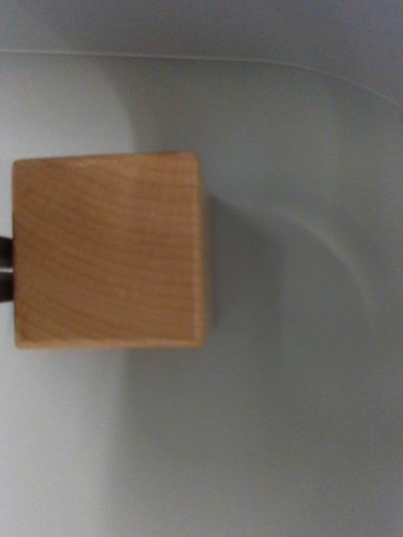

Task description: Push wooden cube

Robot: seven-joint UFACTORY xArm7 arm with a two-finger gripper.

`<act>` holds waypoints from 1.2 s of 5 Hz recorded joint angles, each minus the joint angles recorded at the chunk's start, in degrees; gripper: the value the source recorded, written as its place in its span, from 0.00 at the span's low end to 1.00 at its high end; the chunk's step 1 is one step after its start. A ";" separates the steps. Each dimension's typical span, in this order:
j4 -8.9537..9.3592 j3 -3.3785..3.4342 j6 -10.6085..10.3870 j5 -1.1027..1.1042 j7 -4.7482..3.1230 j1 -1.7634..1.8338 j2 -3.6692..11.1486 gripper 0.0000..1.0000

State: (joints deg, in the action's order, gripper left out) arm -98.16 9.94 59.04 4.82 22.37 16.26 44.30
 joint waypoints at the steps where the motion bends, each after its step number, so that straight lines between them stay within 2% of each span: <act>1: 0.00 0.00 0.00 0.00 0.00 0.00 0.00 1.00; 2: -1.59 -0.15 0.67 0.06 -0.24 -0.01 0.93 1.00; 3: -1.59 -0.15 0.67 0.06 -0.24 -0.01 0.93 1.00; 4: -2.77 -0.27 1.16 0.10 -0.42 -0.01 1.62 1.00; 6: -3.48 -0.34 1.46 0.12 -0.52 -0.01 2.03 1.00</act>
State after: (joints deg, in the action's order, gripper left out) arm -101.64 9.60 60.50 4.94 21.85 16.24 46.33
